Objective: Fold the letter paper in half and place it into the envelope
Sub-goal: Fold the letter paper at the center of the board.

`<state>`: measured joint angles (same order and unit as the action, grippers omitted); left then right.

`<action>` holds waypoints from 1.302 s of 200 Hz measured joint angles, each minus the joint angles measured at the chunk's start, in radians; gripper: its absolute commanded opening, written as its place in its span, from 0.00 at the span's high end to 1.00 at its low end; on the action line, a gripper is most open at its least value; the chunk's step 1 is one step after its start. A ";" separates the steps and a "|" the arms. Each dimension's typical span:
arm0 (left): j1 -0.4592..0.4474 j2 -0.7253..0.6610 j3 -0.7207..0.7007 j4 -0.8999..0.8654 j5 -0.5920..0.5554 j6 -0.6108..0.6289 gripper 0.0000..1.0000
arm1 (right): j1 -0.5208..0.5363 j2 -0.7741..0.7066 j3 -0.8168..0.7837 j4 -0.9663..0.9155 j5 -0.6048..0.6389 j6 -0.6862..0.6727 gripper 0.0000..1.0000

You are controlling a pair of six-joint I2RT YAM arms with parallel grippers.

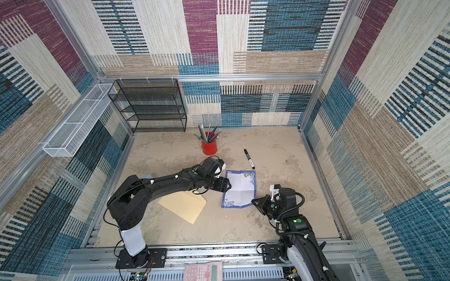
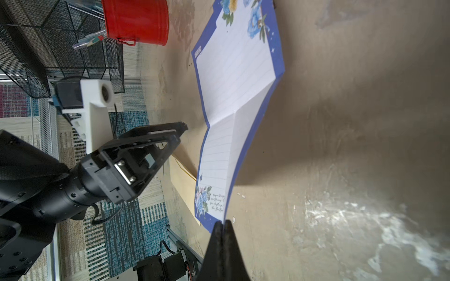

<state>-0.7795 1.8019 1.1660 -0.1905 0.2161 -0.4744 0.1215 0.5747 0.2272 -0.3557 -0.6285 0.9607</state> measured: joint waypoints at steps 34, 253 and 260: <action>0.004 -0.208 -0.162 0.124 -0.004 0.063 0.22 | 0.000 0.024 0.000 0.030 -0.007 0.032 0.94; -0.171 -0.216 -0.874 1.336 -0.078 1.003 0.39 | 0.000 0.186 0.139 0.080 -0.072 0.035 0.93; -0.172 -0.211 -0.874 1.350 -0.076 1.007 0.39 | -0.001 0.185 0.139 0.078 -0.072 0.035 0.93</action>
<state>-0.9520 1.5906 0.2920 1.1599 0.1406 0.5331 0.1204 0.7597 0.3664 -0.2779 -0.7002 0.9958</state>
